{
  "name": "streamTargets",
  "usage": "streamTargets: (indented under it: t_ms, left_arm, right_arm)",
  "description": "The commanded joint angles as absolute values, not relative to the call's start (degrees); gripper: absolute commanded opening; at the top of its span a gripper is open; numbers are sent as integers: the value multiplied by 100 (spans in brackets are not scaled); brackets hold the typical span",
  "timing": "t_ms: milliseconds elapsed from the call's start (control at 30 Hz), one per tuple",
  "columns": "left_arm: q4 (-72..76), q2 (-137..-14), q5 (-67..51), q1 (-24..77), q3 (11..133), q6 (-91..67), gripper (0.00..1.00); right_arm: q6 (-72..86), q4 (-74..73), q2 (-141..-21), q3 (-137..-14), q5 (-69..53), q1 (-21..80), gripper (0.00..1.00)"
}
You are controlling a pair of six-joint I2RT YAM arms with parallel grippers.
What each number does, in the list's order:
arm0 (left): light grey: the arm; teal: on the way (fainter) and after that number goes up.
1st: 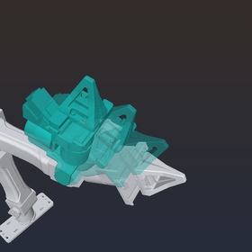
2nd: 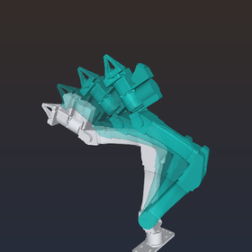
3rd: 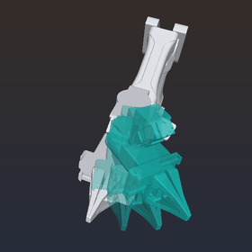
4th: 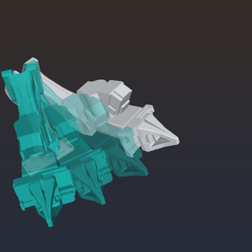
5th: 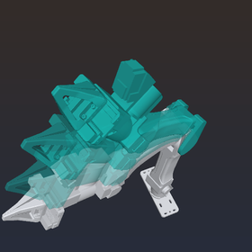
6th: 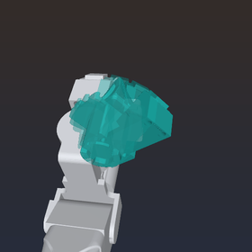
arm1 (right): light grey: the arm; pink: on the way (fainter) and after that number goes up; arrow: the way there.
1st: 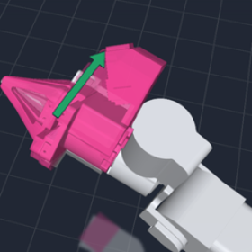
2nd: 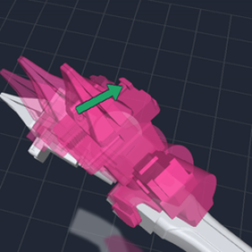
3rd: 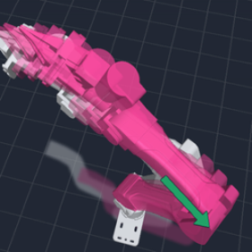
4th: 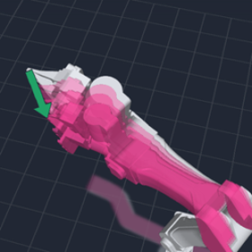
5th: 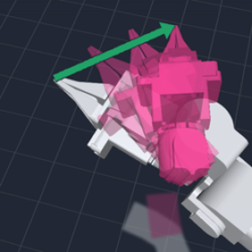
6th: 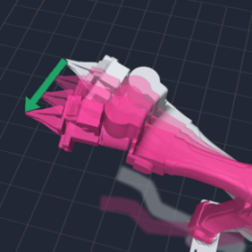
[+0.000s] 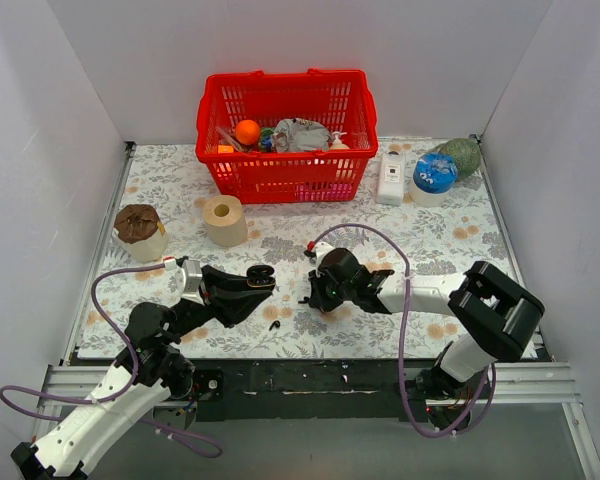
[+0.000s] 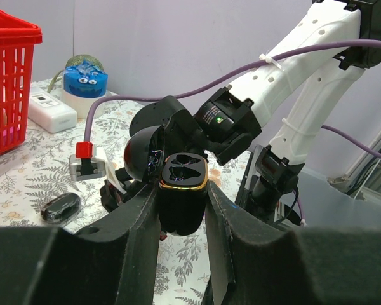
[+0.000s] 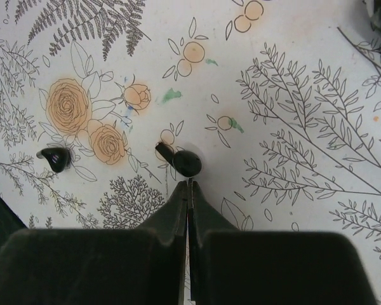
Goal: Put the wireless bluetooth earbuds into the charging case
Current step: Adjust the earbud at the center of the board.
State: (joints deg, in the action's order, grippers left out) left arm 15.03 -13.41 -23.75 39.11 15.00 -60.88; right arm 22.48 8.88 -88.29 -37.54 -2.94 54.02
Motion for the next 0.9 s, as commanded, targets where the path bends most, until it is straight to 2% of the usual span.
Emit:
streamTargets:
  t_ms: [0, 433, 867]
  left_arm:
    - [1424, -1310, -2373, 3920, 1749, -6012, 0]
    - [1362, -1336, -2408, 3920, 1767, -5968, 0]
    - [1371, -1327, -2426, 3920, 1740, -5985, 0]
  right_arm:
    - [2057, 914, -9070, -4034, -106, 5414, 1]
    - [1468, 413, -9510, -4596, 316, 5414, 1]
    - [1222, 632, -9624, -4702, -158, 5423, 1]
